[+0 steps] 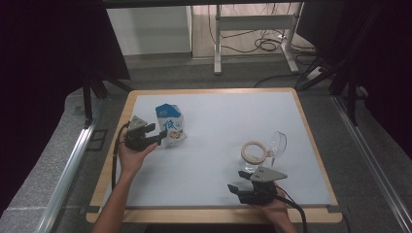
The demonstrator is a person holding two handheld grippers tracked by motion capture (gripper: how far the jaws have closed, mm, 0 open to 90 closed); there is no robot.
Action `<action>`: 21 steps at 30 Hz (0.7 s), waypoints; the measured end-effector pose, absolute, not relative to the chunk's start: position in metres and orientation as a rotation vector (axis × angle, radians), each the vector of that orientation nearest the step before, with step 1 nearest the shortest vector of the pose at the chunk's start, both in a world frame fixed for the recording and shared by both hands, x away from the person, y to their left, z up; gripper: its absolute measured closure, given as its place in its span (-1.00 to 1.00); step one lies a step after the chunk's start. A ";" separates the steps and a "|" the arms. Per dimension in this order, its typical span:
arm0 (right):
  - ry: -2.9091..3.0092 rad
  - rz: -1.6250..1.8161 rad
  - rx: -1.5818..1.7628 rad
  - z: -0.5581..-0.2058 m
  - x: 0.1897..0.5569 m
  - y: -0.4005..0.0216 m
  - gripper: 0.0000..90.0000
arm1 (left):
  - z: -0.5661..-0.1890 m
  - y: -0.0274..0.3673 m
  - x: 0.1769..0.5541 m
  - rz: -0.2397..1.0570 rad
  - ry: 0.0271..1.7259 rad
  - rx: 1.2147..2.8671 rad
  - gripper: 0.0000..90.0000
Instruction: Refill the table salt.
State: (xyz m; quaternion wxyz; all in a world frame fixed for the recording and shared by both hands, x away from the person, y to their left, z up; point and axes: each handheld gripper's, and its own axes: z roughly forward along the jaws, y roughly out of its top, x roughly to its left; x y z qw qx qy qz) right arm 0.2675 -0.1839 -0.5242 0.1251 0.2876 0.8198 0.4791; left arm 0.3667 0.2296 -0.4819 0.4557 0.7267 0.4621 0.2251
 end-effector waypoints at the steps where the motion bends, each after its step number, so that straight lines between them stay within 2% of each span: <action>1: 2.389 1.396 0.838 -0.524 0.267 -0.184 -0.22 | -0.481 0.229 0.369 0.558 1.134 1.789 -0.11; 8: 2.395 1.390 0.837 -0.525 0.267 -0.183 -0.22 | -0.477 0.227 0.385 0.532 1.117 1.797 0.09; 13: 2.395 1.387 0.839 -0.526 0.267 -0.184 -0.22 | -0.473 0.225 0.391 0.500 1.076 1.793 0.53; 14: 2.395 1.387 0.839 -0.526 0.267 -0.184 -0.22 | -0.473 0.223 0.392 0.513 1.069 1.803 0.53; 15: 2.395 1.390 0.841 -0.526 0.267 -0.183 -0.22 | -0.473 0.222 0.392 0.514 1.066 1.807 0.66; 16: 2.395 1.390 0.841 -0.526 0.267 -0.183 -0.22 | -0.473 0.222 0.393 0.512 1.065 1.809 0.66; 19: 2.398 1.385 0.834 -0.527 0.267 -0.182 -0.22 | -0.474 0.223 0.394 0.505 1.056 1.811 0.87; 21: 2.398 1.385 0.833 -0.527 0.267 -0.182 -0.22 | -0.475 0.223 0.394 0.508 1.039 1.814 0.91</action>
